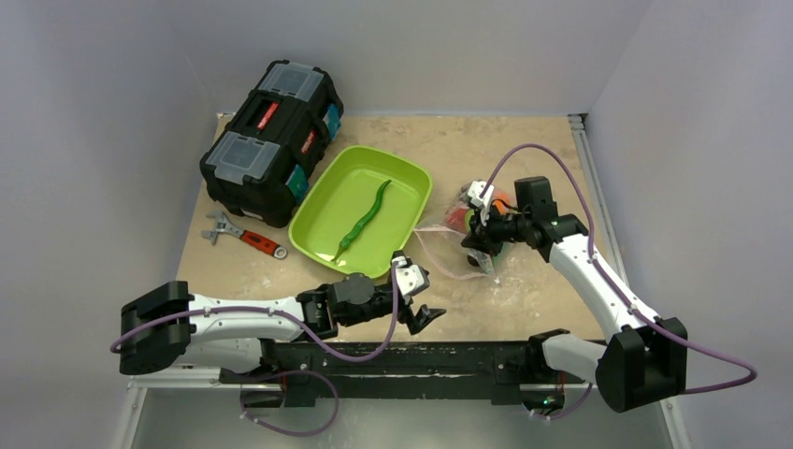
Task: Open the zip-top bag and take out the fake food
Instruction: Pick up the fake fruit from the zipper food storage bag.
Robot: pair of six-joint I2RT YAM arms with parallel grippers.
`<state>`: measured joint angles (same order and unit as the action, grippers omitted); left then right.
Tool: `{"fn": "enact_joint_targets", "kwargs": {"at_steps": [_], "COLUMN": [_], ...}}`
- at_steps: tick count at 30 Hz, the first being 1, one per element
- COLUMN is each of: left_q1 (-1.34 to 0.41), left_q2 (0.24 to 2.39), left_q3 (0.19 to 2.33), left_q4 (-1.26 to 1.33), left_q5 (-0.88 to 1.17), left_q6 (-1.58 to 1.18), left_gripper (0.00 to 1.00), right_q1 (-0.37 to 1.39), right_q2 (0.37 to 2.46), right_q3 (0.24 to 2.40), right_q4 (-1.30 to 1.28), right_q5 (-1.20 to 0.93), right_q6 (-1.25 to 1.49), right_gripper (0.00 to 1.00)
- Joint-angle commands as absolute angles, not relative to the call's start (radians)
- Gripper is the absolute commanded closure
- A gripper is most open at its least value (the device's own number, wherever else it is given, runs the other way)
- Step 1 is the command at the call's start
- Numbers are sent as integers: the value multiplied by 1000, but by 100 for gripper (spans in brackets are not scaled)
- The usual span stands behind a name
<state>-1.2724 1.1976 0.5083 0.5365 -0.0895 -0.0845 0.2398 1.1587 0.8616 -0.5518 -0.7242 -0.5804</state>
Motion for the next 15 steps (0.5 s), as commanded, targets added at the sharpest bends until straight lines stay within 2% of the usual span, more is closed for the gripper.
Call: {"fn": "enact_joint_targets", "kwargs": {"at_steps": [1,15], "left_q1": [-1281,-1281], "left_q2": [1188,1168], "left_q3": [502,499], "left_q4": [592,595], "left_q5": [-72,-67], "left_q6": [-75,-77], "left_gripper": [11,11], "right_q1": [233,232], "right_q2": [1166,1169], "right_q3": [891,893], "right_q4": [-546,-546], "right_q5": [-739,-745], "right_q6": [-592,-592], "right_gripper": [100,100]}}
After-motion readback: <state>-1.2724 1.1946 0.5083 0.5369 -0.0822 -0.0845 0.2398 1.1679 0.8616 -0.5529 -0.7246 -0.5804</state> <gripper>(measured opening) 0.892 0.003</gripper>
